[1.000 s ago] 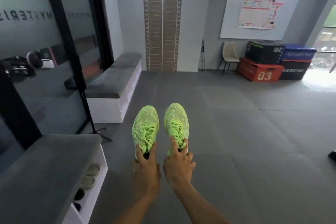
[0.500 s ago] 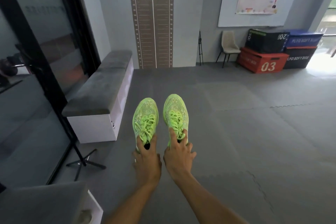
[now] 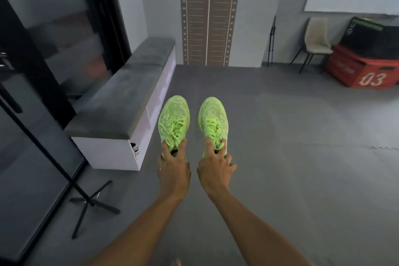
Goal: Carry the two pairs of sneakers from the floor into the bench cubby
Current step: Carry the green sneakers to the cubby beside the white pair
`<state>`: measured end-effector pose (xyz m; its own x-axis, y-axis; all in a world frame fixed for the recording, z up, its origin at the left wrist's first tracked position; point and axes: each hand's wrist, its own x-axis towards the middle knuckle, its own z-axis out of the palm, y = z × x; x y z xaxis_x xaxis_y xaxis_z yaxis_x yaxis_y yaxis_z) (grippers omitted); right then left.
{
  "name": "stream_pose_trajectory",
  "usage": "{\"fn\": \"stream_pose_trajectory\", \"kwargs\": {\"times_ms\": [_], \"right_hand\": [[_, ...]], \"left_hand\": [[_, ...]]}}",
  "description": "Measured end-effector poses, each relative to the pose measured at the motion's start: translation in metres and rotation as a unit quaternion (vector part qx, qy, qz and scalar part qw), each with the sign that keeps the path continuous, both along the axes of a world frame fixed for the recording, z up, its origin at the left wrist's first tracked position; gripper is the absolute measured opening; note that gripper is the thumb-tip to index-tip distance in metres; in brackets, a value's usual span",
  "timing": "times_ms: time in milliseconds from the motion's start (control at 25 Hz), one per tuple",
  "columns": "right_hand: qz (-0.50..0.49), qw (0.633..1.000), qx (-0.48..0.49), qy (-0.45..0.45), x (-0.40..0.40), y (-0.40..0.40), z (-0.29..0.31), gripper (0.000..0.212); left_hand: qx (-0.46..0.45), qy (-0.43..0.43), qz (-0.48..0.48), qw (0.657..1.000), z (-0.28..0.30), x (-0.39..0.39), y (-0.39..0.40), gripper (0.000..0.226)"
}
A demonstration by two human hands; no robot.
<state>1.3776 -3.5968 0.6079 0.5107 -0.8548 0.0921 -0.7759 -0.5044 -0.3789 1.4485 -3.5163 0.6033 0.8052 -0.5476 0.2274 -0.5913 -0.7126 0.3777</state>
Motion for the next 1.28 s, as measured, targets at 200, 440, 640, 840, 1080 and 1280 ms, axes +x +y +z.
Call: {"fn": "stream_pose_trajectory", "kwargs": {"times_ms": [200, 440, 640, 840, 1080, 1280], "right_hand": [[-0.009, 1.000, 0.017, -0.003, 0.106, -0.124, -0.011, 0.076], [-0.035, 0.999, -0.024, 0.013, 0.203, -0.280, -0.005, 0.074], [0.010, 1.000, -0.029, 0.005, 0.293, -0.419, 0.001, 0.074], [0.111, 0.993, -0.023, 0.042, 0.375, -0.518, 0.005, 0.074], [0.208, 0.968, 0.027, 0.135, 0.505, -0.588, -0.013, 0.075], [0.265, 0.935, 0.066, 0.225, 0.613, -0.619, -0.040, 0.069]], "left_hand": [[-0.019, 0.020, -0.018, 0.999, -0.016, 0.116, -0.131, 0.079], [-0.019, 0.056, -0.022, 0.998, -0.009, 0.219, -0.288, 0.080], [-0.031, 0.063, 0.027, 0.997, -0.009, 0.300, -0.411, 0.081], [-0.048, 0.117, 0.118, 0.985, -0.017, 0.371, -0.498, 0.077], [0.012, 0.182, 0.193, 0.964, -0.044, 0.479, -0.561, 0.075], [0.047, 0.292, 0.216, 0.930, -0.088, 0.574, -0.575, 0.066]]}}
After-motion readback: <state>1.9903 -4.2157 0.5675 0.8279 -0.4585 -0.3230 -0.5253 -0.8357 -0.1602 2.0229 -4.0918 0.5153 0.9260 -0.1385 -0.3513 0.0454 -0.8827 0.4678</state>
